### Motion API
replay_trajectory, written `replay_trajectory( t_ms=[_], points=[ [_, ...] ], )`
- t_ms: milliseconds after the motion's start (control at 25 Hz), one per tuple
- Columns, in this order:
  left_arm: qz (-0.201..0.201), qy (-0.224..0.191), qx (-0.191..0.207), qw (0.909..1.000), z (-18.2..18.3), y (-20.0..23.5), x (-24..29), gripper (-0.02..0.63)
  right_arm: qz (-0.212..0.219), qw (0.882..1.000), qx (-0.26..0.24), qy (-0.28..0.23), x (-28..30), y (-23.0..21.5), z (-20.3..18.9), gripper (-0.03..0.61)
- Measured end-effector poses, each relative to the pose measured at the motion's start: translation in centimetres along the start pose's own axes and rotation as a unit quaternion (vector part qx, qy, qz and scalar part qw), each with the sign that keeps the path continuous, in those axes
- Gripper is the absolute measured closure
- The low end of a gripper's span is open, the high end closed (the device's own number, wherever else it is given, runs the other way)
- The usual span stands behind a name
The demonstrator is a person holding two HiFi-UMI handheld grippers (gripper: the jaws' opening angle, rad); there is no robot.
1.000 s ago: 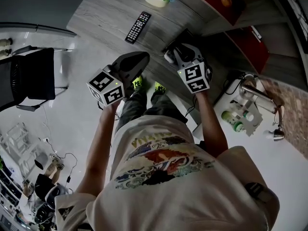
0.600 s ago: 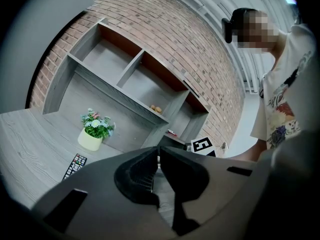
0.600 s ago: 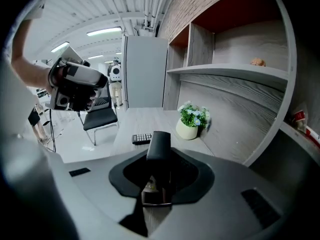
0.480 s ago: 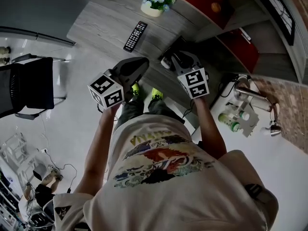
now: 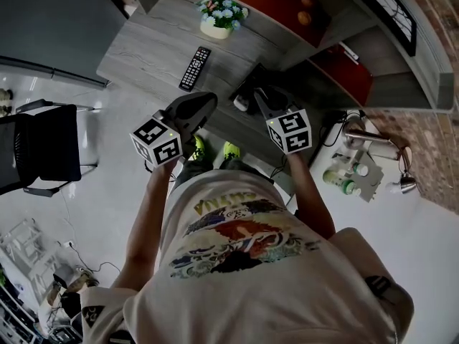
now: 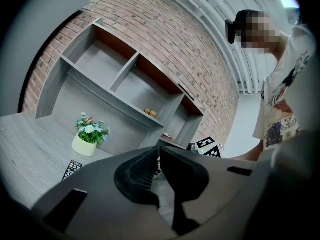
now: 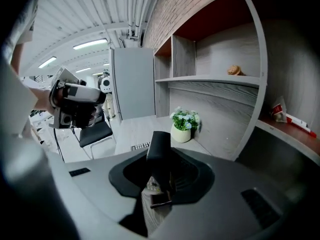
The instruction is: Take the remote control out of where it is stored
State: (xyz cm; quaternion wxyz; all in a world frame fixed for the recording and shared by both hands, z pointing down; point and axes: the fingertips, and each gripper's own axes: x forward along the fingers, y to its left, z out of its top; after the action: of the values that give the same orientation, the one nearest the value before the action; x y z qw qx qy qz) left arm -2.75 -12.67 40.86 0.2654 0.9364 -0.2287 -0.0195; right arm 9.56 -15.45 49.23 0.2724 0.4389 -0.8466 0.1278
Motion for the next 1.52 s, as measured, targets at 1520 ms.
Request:
replay_trajectory(
  t_ms=[1520],
  points=[
    [-0.060,0.070,0.023,0.9955,-6.5,-8.5,10.0,0.607,-0.025,0.989,0.142,-0.029,-8.7,-4.9,-10.1,0.483]
  ],
)
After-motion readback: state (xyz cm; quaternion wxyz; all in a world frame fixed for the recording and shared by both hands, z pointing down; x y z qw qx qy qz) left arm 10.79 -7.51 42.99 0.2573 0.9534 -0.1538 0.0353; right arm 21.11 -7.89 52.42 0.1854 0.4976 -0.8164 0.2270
